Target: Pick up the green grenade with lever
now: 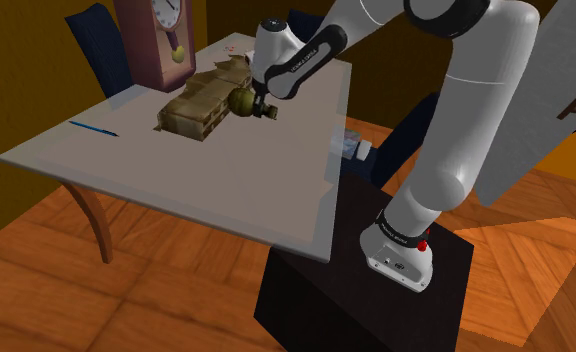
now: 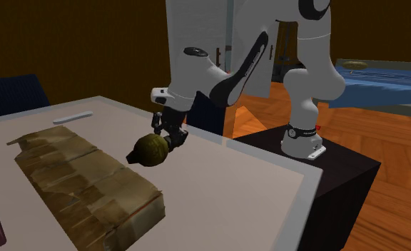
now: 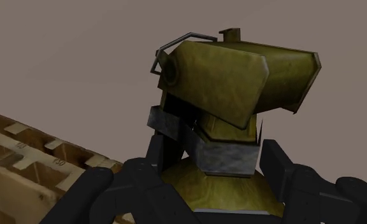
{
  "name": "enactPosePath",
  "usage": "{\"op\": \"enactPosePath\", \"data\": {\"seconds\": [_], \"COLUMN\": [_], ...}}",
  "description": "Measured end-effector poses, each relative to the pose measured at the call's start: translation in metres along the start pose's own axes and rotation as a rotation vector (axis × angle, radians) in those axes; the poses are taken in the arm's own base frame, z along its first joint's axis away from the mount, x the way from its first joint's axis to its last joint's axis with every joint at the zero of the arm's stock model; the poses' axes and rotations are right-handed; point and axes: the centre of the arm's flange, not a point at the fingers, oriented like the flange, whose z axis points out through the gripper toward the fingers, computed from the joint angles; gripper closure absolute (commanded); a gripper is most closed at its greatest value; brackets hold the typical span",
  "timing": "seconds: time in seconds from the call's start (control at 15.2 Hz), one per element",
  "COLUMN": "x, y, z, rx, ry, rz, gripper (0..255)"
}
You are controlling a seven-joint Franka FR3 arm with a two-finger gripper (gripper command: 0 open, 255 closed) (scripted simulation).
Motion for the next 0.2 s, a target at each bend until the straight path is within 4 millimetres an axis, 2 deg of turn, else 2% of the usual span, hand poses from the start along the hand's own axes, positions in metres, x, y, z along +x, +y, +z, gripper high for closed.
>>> {"op": "enactPosePath", "data": {"seconds": [0.2], "x": [0.0014], "y": [0.005], "z": [-0.0132], "rx": [0.0], "ry": [0.0], "rz": [0.0], "gripper": [255]}}
